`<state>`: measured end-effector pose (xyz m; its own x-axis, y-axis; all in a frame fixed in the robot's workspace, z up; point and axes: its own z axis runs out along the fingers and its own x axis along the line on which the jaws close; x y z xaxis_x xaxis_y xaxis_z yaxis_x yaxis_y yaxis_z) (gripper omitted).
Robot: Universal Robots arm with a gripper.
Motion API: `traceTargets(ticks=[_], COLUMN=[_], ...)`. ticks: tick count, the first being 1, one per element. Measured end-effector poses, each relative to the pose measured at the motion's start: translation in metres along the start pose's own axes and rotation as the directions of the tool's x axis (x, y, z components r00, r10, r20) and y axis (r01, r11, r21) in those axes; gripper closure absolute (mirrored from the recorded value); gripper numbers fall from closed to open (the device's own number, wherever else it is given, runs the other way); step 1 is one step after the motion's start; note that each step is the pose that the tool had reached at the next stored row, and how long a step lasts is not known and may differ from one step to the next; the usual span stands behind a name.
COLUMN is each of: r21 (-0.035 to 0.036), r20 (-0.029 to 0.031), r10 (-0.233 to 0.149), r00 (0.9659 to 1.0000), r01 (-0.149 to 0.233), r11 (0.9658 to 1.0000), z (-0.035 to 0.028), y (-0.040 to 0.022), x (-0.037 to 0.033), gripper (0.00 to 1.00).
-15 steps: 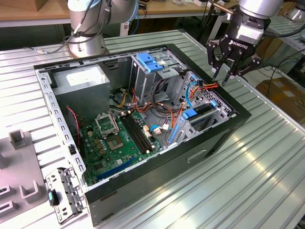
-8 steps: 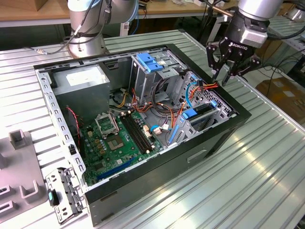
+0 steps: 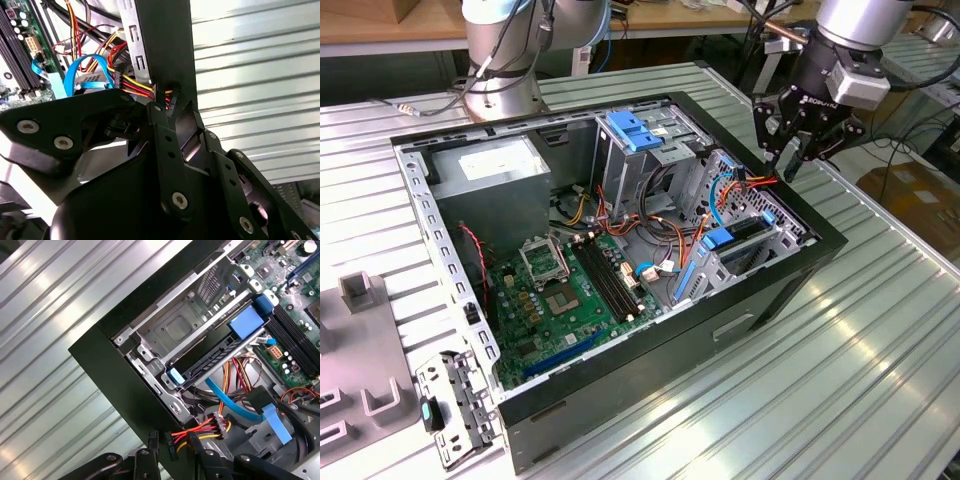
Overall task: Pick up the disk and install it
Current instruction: 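Insert the first disk wire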
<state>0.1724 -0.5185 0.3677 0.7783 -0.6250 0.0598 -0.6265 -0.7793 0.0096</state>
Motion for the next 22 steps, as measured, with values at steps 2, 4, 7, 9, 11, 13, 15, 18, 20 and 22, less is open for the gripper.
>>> traceTargets(ticks=[2, 4, 7, 9, 11, 13, 15, 18, 20, 22], r21=[0.0033, 0.0068, 0.0095, 0.0108, 0.0105, 0.0112, 0.0114, 0.0112, 0.0112, 0.0112], r20=[-0.0026, -0.0055, -0.0057, -0.0051, -0.0053, -0.0048, -0.0047, -0.0048, -0.0048, -0.0049], r10=[-0.025, -0.057, -0.074, -0.079, -0.079, -0.079, -0.079, -0.079, -0.079, -0.079], r00=[0.9997, 0.9984, 0.9972, 0.9968, 0.9968, 0.9968, 0.9968, 0.9968, 0.9968, 0.9968], r01=[0.025, 0.057, 0.074, 0.079, 0.08, 0.079, 0.079, 0.079, 0.079, 0.079], r11=[0.9997, 0.9984, 0.9972, 0.9968, 0.9968, 0.9968, 0.9968, 0.9968, 0.9968, 0.9968], z=[0.0012, 0.0022, 0.0021, -0.0001, -0.0011, -0.0043, -0.0043, -0.0045, -0.0045, -0.0046], y=[0.0003, 0.0005, 0.0007, 0.0007, 0.0007, 0.0008, 0.0008, 0.0008, 0.0008, 0.0008], x=[0.0002, 0.0003, 0.0004, 0.0006, 0.0006, 0.0007, 0.0007, 0.0008, 0.0008, 0.0008], gripper=[0.64, 0.64, 0.72, 0.83, 0.83, 0.83, 0.83, 0.83, 0.83, 0.83])
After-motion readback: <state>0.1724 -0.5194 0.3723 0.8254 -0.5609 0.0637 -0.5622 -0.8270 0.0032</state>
